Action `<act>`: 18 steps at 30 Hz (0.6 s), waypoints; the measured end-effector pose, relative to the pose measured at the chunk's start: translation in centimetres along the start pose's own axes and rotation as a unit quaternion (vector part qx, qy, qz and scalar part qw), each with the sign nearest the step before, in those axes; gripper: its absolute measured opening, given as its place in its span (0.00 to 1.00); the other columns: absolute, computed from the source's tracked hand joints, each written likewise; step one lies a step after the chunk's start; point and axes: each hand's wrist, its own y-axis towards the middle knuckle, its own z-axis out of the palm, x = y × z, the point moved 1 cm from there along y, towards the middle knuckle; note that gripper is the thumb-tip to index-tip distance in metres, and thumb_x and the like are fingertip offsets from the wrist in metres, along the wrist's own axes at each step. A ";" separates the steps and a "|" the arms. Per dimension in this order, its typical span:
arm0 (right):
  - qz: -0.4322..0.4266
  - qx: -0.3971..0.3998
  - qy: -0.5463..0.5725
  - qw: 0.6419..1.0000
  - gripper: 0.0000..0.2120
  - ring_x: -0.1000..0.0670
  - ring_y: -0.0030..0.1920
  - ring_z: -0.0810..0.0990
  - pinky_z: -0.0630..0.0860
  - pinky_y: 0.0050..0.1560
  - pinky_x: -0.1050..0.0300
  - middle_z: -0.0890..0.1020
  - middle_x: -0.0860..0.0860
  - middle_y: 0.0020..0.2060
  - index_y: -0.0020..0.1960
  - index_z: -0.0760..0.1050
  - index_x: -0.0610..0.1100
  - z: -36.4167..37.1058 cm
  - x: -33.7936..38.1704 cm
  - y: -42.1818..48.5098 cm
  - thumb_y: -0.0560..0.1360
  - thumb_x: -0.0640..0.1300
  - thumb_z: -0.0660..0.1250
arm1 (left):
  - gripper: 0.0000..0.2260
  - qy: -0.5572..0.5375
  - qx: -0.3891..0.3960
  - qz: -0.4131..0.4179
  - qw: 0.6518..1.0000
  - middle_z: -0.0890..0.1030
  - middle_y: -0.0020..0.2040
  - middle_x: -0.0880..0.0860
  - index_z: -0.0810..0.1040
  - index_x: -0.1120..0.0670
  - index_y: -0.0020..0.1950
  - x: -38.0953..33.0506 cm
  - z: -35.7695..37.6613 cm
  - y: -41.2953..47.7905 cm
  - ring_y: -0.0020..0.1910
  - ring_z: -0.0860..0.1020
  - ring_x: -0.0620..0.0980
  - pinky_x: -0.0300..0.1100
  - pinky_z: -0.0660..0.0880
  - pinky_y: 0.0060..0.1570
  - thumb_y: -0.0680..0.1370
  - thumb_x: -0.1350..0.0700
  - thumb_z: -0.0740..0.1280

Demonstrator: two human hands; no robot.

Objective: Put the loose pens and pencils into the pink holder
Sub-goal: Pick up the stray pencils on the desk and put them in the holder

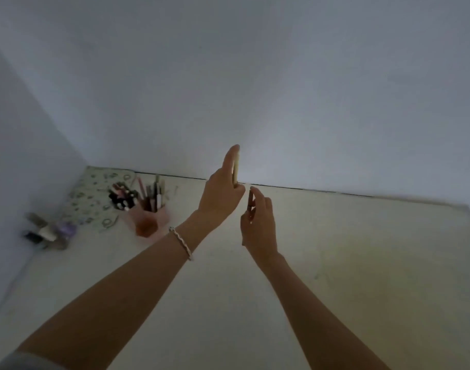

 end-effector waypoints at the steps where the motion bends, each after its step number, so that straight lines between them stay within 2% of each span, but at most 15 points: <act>1: -0.018 0.002 0.018 1.000 0.26 0.50 0.48 0.78 0.82 0.43 0.49 0.71 0.51 0.54 0.73 0.63 0.45 1.4 1.5 -0.2 0.77 0.31 0.59 | 0.38 0.001 -0.024 -0.011 1.000 0.75 0.35 0.48 0.53 0.42 0.77 1.2 -2.5 -0.1 0.30 0.77 0.44 0.37 0.77 0.31 0.74 0.64 0.66; 4: -0.050 -0.008 0.077 0.996 0.27 0.57 0.48 0.76 0.78 0.40 0.67 0.71 0.52 0.54 0.71 0.63 0.51 4.4 4.9 -0.7 0.76 0.33 0.61 | 0.35 0.016 -0.095 -0.029 0.995 0.78 0.35 0.51 0.55 0.42 0.75 4.8 -8.6 -0.7 0.29 0.78 0.46 0.39 0.79 0.29 0.74 0.62 0.67; 6: -0.066 -0.016 0.102 0.993 0.27 0.60 0.48 0.76 0.75 0.41 0.73 0.73 0.53 0.53 0.70 0.64 0.53 6.0 6.8 -0.9 0.76 0.34 0.63 | 0.33 0.035 -0.134 -0.047 0.989 0.78 0.34 0.50 0.55 0.42 0.74 7.3 -11.8 -1.2 0.28 0.79 0.47 0.42 0.80 0.28 0.74 0.60 0.67; 9: -0.084 -0.029 0.140 0.986 0.27 0.60 0.47 0.76 0.74 0.39 0.75 0.74 0.53 0.52 0.69 0.65 0.52 8.1 9.2 -1.0 0.75 0.32 0.64 | 0.29 0.044 -0.158 -0.060 0.985 0.79 0.35 0.50 0.58 0.43 0.71 10.3 -14.8 -1.7 0.29 0.80 0.48 0.47 0.81 0.28 0.75 0.60 0.67; 12: -0.092 -0.045 0.150 0.983 0.26 0.60 0.47 0.77 0.75 0.43 0.73 0.74 0.55 0.49 0.67 0.66 0.52 9.5 10.6 -0.9 0.74 0.32 0.65 | 0.22 0.077 -0.152 -0.042 0.985 0.80 0.41 0.53 0.61 0.47 0.66 12.0 -15.7 -1.5 0.33 0.81 0.50 0.51 0.81 0.32 0.77 0.60 0.66; 15: -0.095 -0.052 0.156 0.982 0.25 0.60 0.47 0.77 0.76 0.46 0.70 0.73 0.60 0.48 0.66 0.67 0.50 10.4 11.4 -0.7 0.74 0.33 0.65 | 0.16 0.102 -0.148 -0.026 0.983 0.81 0.40 0.53 0.63 0.49 0.62 13.1 -15.7 -1.1 0.32 0.80 0.50 0.49 0.81 0.32 0.79 0.59 0.65; 18: -0.097 -0.058 0.162 0.980 0.24 0.57 0.46 0.78 0.78 0.47 0.66 0.75 0.56 0.48 0.66 0.67 0.47 10.7 11.6 -0.4 0.74 0.32 0.66 | 0.10 0.147 -0.132 -0.002 0.980 0.80 0.39 0.52 0.66 0.52 0.57 14.1 -15.3 -0.9 0.31 0.78 0.50 0.45 0.78 0.31 0.79 0.56 0.66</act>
